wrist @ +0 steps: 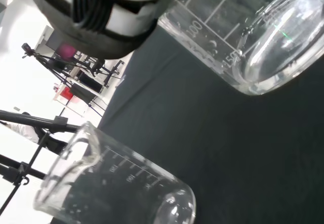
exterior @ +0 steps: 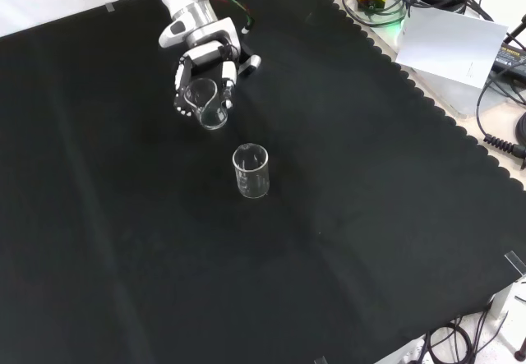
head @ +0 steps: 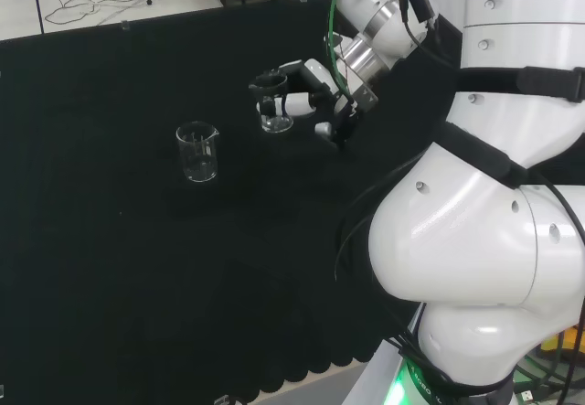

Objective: Pick up the beaker on the right.

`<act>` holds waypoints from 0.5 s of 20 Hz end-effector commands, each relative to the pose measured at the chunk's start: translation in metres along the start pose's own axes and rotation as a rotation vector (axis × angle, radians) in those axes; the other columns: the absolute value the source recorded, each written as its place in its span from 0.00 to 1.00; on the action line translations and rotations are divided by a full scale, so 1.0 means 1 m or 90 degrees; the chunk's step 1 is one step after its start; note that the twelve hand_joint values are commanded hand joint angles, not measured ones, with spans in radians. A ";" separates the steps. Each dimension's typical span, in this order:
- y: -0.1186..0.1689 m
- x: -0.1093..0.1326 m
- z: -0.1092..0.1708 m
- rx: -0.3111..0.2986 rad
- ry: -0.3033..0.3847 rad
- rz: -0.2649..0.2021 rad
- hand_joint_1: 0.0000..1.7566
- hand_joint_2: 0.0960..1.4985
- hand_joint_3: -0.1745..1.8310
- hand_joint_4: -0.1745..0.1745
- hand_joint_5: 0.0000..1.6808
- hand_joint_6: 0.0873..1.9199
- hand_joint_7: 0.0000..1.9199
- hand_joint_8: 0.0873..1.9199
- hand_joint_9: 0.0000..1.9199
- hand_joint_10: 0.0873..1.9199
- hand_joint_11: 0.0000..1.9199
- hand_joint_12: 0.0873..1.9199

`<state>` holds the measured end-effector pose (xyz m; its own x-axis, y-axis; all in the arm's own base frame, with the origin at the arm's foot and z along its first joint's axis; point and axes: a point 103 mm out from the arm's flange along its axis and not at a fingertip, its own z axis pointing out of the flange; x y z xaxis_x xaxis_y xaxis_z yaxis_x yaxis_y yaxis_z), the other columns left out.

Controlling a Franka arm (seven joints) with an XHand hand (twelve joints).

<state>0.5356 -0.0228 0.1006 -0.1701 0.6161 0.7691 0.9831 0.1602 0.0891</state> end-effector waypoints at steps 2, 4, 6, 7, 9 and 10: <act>-0.016 0.027 -0.021 0.000 -0.035 -0.040 0.75 0.66 0.00 0.00 0.85 0.06 0.79 0.00 0.81 0.08 0.68 0.33; -0.019 0.034 -0.024 0.002 -0.039 -0.048 0.75 0.66 0.00 0.00 0.85 0.07 0.79 0.00 0.81 0.08 0.68 0.33; -0.022 0.041 -0.026 0.007 -0.046 -0.055 0.75 0.66 0.00 0.00 0.85 0.07 0.79 0.00 0.81 0.08 0.68 0.33; -0.023 0.043 -0.027 0.010 -0.051 -0.059 0.75 0.66 0.00 0.00 0.85 0.07 0.79 0.00 0.81 0.08 0.68 0.33; -0.025 0.049 -0.028 0.015 -0.061 -0.066 0.75 0.66 0.00 0.00 0.85 0.07 0.79 0.00 0.81 0.08 0.68 0.33; -0.025 0.051 -0.028 0.018 -0.067 -0.069 0.75 0.66 0.00 0.00 0.85 0.07 0.79 0.00 0.81 0.08 0.68 0.33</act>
<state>0.5139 -0.0212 0.1471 -0.2511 0.6516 0.7158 0.9663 0.2124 0.1457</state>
